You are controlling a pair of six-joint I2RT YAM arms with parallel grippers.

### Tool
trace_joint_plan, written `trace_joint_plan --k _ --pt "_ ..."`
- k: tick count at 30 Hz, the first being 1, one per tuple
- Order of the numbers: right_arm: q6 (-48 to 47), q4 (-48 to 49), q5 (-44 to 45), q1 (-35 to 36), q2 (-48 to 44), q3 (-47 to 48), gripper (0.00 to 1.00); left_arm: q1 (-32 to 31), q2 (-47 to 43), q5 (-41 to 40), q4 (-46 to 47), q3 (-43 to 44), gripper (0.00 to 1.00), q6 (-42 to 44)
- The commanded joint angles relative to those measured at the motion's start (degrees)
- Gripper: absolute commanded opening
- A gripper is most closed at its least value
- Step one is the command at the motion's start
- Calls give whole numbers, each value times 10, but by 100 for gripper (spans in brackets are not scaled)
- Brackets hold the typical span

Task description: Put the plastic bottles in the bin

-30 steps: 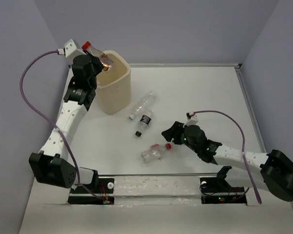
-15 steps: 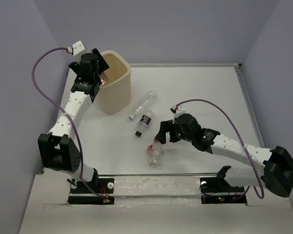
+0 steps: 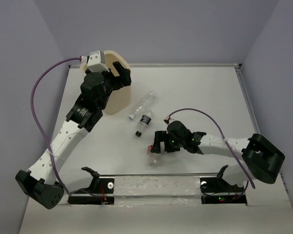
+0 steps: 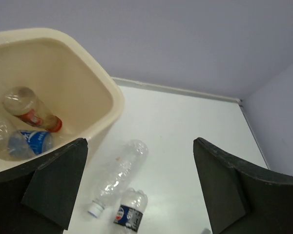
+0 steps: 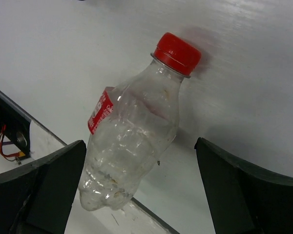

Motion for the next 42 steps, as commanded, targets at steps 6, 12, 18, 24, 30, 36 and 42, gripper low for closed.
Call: trace_joint_plan --k 6,12,18,24,30,36,42 --pt "56 90 -6 5 67 -1 83 -94 -123 91 -67 -178 99 -15" --pt "68 86 27 5 29 -13 43 -108 -175 77 -83 -253 99 -24" --pt "-2 -37 107 5 -97 68 34 -108 -217 40 -66 -303 99 -62" --pt "-173 -49 230 -31 -49 312 26 -108 -277 3 -34 -390 99 -156" --pt "-286 38 191 -37 158 629 25 -108 -318 59 0 -477 98 -212" --pt "-283 77 137 -42 409 930 22 -109 -284 138 75 -540 98 -209" --pt "-282 88 155 -42 566 1124 29 -115 -261 156 91 -540 98 -187"
